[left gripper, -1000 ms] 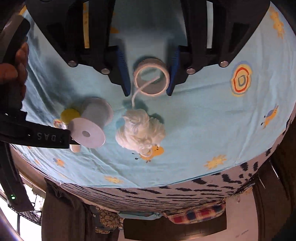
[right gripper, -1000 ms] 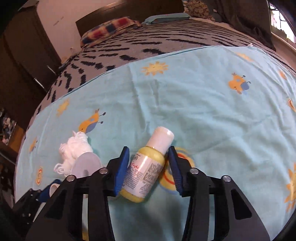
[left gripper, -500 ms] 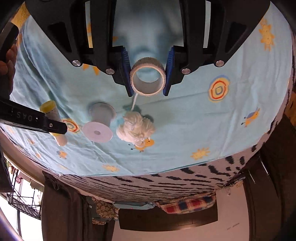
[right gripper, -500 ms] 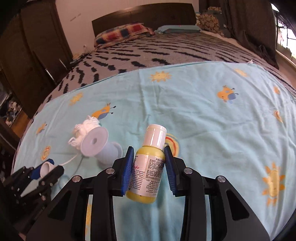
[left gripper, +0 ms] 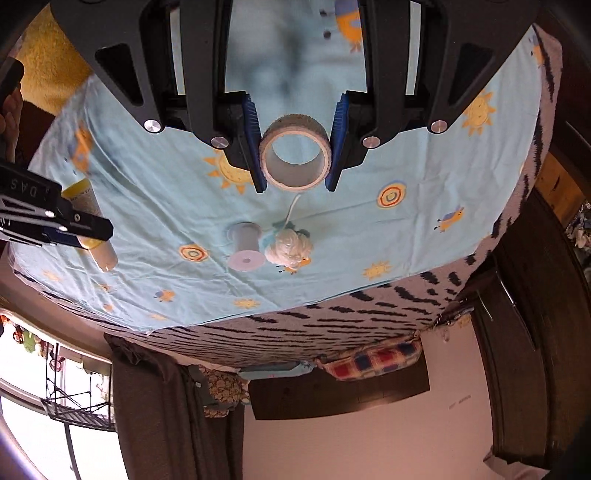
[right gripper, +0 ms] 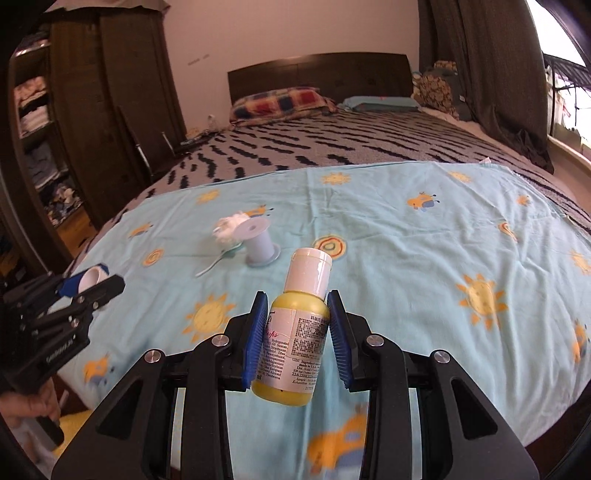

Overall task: Collect trash
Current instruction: 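Carry the bottle and tape roll to the bin and open both grippers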

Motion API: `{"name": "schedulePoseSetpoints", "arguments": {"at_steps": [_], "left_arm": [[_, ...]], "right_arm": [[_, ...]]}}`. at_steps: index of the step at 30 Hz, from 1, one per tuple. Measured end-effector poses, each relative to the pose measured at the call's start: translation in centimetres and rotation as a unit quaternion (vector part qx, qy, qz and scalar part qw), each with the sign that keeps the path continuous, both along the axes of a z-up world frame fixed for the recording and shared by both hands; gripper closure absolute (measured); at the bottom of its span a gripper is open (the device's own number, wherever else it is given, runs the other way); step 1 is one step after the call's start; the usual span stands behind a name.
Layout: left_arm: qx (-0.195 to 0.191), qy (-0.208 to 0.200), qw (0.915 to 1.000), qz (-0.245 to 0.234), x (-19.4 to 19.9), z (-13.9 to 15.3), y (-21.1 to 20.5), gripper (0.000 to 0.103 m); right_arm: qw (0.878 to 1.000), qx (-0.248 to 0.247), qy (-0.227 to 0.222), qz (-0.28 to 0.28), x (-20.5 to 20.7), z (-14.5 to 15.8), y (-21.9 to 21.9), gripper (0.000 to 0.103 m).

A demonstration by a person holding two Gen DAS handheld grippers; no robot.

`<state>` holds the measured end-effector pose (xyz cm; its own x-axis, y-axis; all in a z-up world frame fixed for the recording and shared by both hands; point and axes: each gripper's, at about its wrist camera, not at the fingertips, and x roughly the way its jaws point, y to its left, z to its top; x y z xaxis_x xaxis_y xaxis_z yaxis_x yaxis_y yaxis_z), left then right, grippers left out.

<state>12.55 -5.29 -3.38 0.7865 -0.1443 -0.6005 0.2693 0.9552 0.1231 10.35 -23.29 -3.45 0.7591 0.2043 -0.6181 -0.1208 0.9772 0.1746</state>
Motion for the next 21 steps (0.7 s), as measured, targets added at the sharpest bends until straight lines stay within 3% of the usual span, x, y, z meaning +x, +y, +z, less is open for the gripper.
{"name": "schedulePoseSetpoints", "arguments": {"at_steps": [7,12,17,21], "left_arm": [[-0.034,-0.003,0.9993,-0.015,-6.3,-1.2,1.1,0.073],[-0.064,0.039,0.9969,-0.023,-10.6,-5.1,2.1,0.073],[-0.088,0.110,0.9898,-0.022,-12.5,-9.2,3.1,0.073],[-0.082,0.147,0.9857,-0.017,-13.6,-12.1,3.7,0.073]], "right_arm": [[1.000,0.008,-0.019,0.016,-6.9,-0.4,0.3,0.069],[1.000,0.004,-0.004,0.014,-10.8,-2.7,0.7,0.069],[0.999,0.019,0.048,0.008,-12.7,-6.6,0.9,0.069],[0.996,0.028,0.086,0.004,-13.9,-9.5,1.1,0.069]]}}
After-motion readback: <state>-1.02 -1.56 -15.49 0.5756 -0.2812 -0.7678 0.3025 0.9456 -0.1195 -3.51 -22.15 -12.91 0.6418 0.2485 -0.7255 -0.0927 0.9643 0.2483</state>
